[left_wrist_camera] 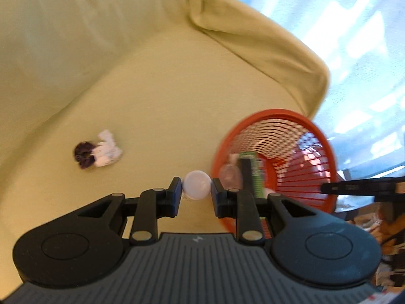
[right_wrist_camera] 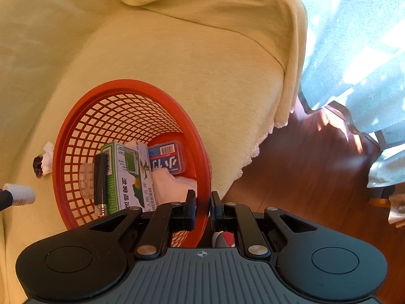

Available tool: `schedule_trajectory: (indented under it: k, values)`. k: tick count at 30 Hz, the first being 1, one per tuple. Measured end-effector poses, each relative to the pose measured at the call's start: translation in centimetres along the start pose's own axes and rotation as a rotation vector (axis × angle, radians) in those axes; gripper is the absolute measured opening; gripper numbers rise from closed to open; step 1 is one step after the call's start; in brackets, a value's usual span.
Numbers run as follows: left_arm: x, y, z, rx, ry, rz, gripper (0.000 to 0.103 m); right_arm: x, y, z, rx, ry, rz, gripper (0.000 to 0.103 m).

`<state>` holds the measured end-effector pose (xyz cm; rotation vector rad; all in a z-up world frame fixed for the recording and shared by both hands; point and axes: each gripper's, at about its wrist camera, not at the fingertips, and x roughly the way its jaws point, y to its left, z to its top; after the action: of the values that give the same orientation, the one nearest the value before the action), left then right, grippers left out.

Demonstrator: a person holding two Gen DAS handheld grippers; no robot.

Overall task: Organize objects
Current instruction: 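Carry the white bottle into the wastebasket and open the left gripper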

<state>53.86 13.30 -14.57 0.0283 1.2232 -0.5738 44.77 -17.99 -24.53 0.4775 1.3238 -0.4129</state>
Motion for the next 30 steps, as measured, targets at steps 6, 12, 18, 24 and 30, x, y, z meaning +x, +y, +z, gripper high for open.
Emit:
schedule_trajectory:
  k: [6,12,18,24,30]
  values:
    - [-0.4,-4.1,0.1,0.02,-0.006,-0.059,0.001,0.0,0.1,0.0,-0.035,-0.002,0.02,0.008]
    - [0.4,-7.6,0.2,0.042,-0.006,-0.077,0.001,-0.1,0.0,0.2,-0.062,-0.007,0.042,0.008]
    - [0.2,-8.4,-0.1,0.044,-0.018,-0.046,0.004,0.2,-0.2,0.2,-0.075,-0.007,0.053,0.008]
    - [-0.4,-6.8,-0.5,0.026,-0.019,0.011,0.013,0.3,-0.6,0.4,-0.067,0.002,0.063,0.008]
    - [-1.0,-3.4,-1.2,-0.02,-0.029,0.086,0.024,0.4,-0.7,0.5,-0.062,0.009,0.061,0.008]
